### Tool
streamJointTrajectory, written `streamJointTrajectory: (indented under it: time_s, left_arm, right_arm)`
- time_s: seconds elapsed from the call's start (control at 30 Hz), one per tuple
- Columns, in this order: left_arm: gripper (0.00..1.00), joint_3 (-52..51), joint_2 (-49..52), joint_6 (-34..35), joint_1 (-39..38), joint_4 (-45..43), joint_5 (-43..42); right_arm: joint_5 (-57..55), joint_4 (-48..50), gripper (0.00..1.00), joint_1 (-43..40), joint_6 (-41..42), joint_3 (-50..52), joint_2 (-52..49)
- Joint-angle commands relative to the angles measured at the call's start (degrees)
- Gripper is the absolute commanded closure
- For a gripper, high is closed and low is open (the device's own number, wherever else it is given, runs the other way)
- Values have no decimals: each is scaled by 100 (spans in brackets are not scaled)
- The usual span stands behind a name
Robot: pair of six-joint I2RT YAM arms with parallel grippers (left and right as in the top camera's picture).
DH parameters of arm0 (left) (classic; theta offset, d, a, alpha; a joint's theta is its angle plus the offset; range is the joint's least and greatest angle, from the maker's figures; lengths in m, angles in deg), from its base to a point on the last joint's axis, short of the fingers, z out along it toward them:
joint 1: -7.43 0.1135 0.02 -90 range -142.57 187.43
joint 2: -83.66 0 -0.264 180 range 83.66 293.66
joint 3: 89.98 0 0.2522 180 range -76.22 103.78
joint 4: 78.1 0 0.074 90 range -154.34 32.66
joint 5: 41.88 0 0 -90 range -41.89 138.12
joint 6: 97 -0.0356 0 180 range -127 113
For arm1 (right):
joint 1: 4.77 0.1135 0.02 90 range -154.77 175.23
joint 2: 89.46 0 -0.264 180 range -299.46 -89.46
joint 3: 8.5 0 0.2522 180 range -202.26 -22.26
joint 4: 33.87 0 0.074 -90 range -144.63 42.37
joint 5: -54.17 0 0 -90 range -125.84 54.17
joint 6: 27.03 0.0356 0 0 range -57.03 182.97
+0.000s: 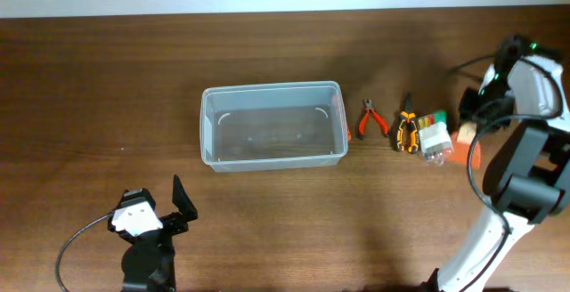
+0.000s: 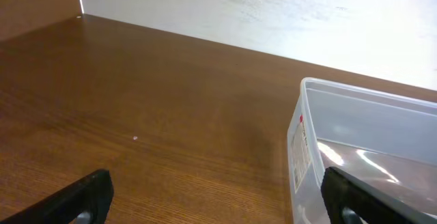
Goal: Pack container
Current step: 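Carry the scraper into the container and release it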
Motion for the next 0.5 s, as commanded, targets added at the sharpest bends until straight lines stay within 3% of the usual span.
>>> streamJointTrajectory:
  time_s: [0.0, 0.1, 0.23, 0.33, 0.47]
  left_arm:
    - [1, -22, -26, -50, -24, 4, 20]
    - [1, -22, -26, -50, -24, 4, 20]
    - [1, -22, -26, -50, -24, 4, 22]
    - [1, -22, -26, -50, -24, 4, 22]
    - [1, -22, -26, -50, -24, 4, 22]
  right_arm:
    - [791, -122, 64, 470, 68, -625, 1029]
    - [1067, -129, 73, 1001, 68, -761, 1556]
    - [953, -24, 75, 2103, -24, -761, 2109]
    - [245, 79, 74, 2981, -20, -761, 2208]
    - [50, 249, 81, 3812, -339, -754, 2184]
